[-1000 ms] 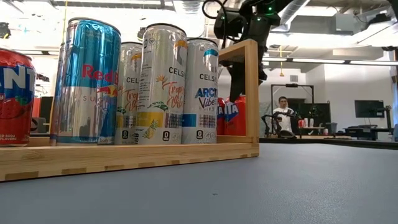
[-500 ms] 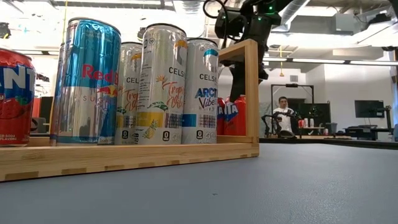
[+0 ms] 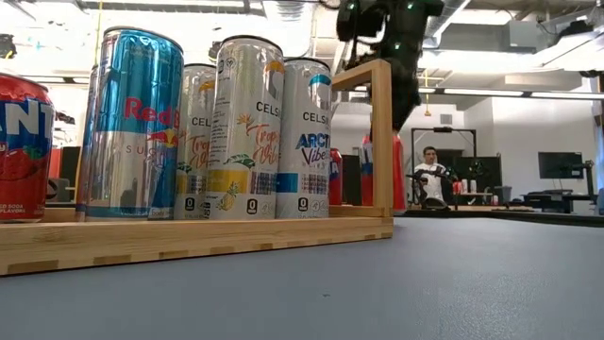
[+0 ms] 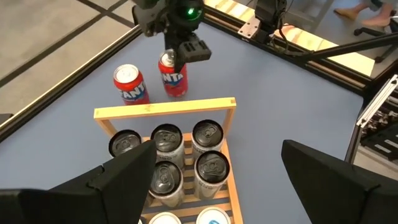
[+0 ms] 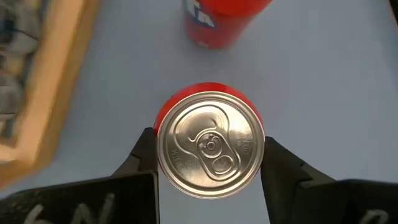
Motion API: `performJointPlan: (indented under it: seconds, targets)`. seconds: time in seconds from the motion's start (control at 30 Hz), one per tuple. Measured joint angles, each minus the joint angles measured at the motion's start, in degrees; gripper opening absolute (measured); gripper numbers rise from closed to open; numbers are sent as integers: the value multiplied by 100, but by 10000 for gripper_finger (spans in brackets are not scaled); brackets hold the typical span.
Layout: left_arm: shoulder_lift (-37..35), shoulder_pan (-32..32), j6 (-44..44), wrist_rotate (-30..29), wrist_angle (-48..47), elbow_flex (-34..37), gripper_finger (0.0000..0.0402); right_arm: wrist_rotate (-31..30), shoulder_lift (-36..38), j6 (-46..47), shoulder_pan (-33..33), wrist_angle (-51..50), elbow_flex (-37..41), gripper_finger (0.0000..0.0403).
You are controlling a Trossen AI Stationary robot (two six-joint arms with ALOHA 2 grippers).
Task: Place canned beverage on shelf
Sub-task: Put the right red soda can on the shelf aligned with the other red soda can
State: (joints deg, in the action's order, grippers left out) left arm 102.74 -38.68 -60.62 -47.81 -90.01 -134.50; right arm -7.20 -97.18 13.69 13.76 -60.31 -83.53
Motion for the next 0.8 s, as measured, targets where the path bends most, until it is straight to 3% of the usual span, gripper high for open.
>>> performJointPlan:
  seconds: [0.5, 0.8]
  targets:
    - [0, 0, 37, -19, 11, 0, 334, -375, 1856, -1108, -1006, 385, -254, 150]
    - [0, 2, 7, -41, 322, 0, 334, -644, 1804, -1742, -2076, 1432, -1206, 150]
